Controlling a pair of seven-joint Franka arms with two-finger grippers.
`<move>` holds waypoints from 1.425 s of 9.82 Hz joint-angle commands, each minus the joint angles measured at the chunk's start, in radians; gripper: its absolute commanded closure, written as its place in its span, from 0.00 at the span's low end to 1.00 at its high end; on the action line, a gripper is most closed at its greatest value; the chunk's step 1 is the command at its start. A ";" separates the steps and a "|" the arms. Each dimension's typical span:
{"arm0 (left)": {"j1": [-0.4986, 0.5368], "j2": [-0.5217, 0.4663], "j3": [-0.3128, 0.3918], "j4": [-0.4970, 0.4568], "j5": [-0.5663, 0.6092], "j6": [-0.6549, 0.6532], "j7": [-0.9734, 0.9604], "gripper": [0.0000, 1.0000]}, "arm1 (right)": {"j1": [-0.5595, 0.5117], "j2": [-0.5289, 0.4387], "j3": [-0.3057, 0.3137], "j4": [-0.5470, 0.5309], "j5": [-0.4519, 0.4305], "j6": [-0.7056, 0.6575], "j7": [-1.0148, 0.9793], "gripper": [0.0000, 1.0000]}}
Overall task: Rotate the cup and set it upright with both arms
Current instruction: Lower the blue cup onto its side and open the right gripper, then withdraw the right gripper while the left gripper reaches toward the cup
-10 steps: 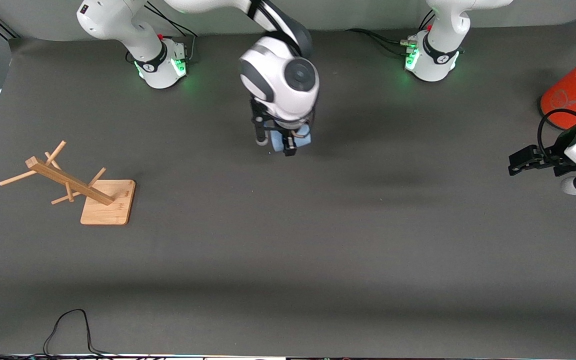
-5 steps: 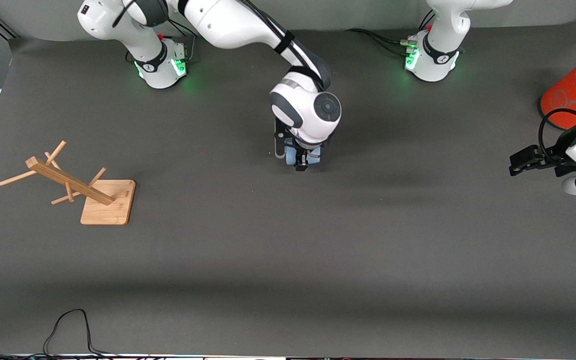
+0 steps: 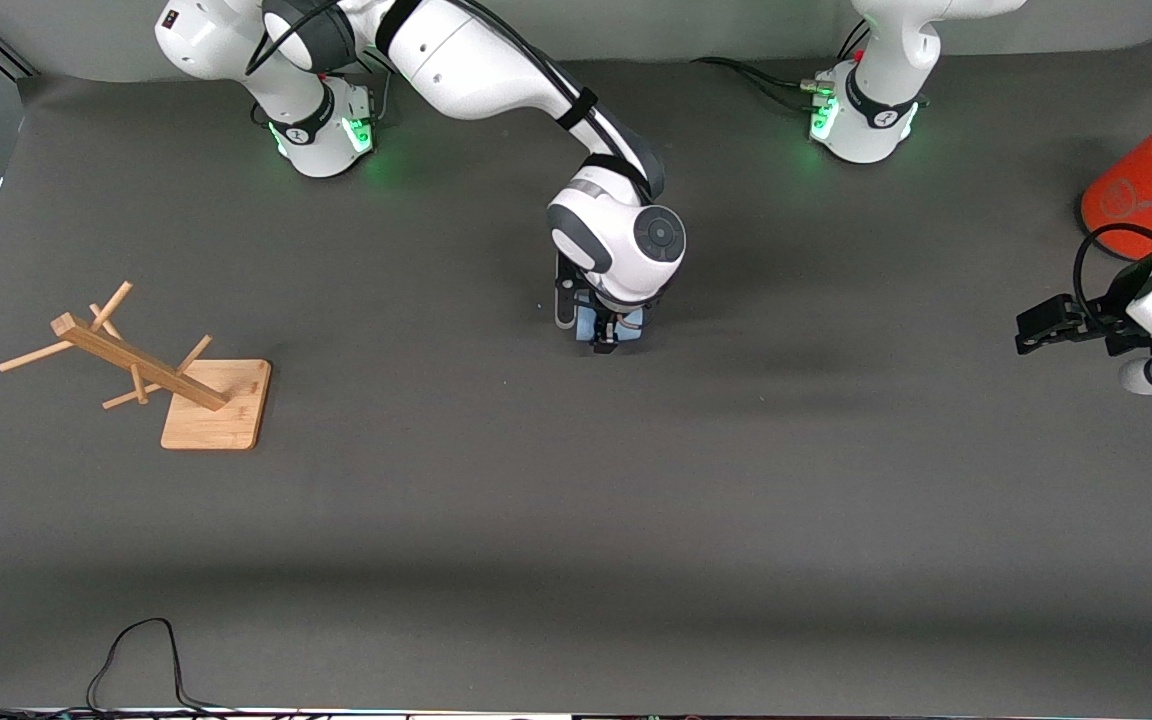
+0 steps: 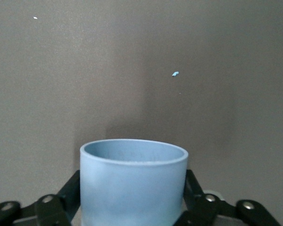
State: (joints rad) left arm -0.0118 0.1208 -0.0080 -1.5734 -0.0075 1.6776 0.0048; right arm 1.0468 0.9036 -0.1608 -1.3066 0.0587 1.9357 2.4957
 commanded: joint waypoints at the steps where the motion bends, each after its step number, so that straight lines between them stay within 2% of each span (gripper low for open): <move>1: -0.010 0.003 -0.003 0.018 -0.009 -0.019 -0.061 0.00 | -0.001 0.020 -0.008 0.038 -0.005 -0.001 0.015 0.00; 4: -0.007 0.003 -0.004 0.018 -0.012 -0.026 -0.062 0.00 | -0.010 -0.049 -0.011 0.040 -0.005 -0.038 0.000 0.00; 6: -0.011 0.000 -0.009 0.021 -0.016 -0.024 -0.078 0.00 | -0.031 -0.135 -0.013 0.059 0.009 -0.202 -0.075 0.00; 8: -0.010 0.000 -0.009 0.029 -0.086 -0.027 -0.112 0.00 | -0.062 -0.234 -0.010 0.059 0.012 -0.347 -0.164 0.00; 9: -0.017 -0.001 -0.010 0.029 -0.088 -0.042 -0.132 0.00 | -0.082 -0.283 -0.011 0.056 0.012 -0.413 -0.238 0.00; 11: -0.098 -0.003 -0.012 0.032 -0.066 -0.093 -0.222 0.00 | -0.157 -0.391 -0.016 0.052 0.010 -0.542 -0.457 0.00; 14: -0.207 0.005 -0.024 0.049 -0.055 -0.099 -0.417 0.00 | -0.321 -0.530 -0.017 0.043 0.003 -0.670 -0.836 0.00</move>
State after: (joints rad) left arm -0.1773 0.1202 -0.0355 -1.5555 -0.0778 1.6042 -0.3335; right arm 0.7767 0.4404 -0.1860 -1.2285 0.0586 1.2933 1.7887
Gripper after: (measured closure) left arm 0.000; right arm 0.000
